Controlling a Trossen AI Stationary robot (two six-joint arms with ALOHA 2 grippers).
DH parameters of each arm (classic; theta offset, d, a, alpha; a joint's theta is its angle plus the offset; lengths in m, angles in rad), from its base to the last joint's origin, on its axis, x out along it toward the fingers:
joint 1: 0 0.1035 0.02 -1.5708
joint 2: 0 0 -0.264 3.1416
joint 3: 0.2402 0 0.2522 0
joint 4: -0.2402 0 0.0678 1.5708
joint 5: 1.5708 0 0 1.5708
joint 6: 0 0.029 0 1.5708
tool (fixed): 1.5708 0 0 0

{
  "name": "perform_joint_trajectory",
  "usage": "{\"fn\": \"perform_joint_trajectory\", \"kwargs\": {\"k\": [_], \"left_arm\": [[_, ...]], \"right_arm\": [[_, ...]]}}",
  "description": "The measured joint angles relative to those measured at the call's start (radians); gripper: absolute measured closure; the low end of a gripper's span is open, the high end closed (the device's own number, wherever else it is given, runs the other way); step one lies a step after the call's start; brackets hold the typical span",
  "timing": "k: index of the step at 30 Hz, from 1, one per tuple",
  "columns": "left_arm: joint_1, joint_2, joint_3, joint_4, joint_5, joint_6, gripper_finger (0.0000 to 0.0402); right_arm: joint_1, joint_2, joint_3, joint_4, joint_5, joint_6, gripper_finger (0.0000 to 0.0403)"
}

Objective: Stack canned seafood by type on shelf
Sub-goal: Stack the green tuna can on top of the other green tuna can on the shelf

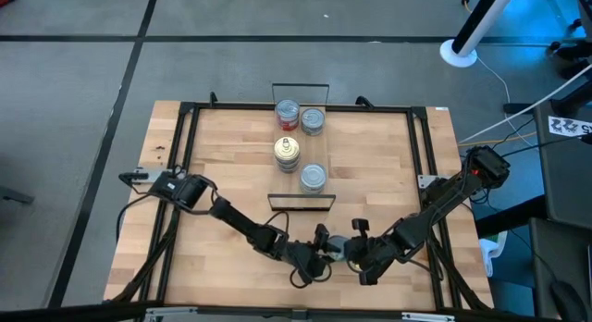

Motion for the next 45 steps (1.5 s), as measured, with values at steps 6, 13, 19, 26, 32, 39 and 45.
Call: {"fn": "perform_joint_trajectory", "kwargs": {"k": [6,13,19,26,32,39,45], "left_arm": [[-0.021,-0.011,0.0,0.014,0.0,-0.049,0.0266],[-0.059,-0.062,0.0,0.046,-0.024,-0.052,0.0265],[-0.088,-0.166,0.0,0.027,-0.141,0.093,0.0261],[-0.098,-0.313,0.0,0.009,-0.183,0.208,0.0259],[-0.091,-0.452,0.002,-0.07,-0.305,0.308,0.0256],[-0.036,-0.603,0.002,-0.359,-0.35,0.266,0.0255],[0.065,-0.64,0.002,-0.566,-0.344,0.187,0.0254]], "right_arm": [[0.0,0.0,0.065,-0.083,-0.093,-0.012,0.0269],[0.0,0.0,0.269,-0.406,-0.081,-0.084,0.024],[0.0,0.0,0.44,-0.622,0.049,-0.128,0.0242],[0.0,-0.002,0.602,-0.789,0.164,-0.197,0.0242],[0.0,-0.024,0.679,-0.876,0.258,-0.257,0.0242],[-0.019,-0.103,0.679,-0.925,0.338,-0.317,0.0242],[-0.125,-0.153,0.679,-0.911,0.337,-0.373,0.0242]]}}
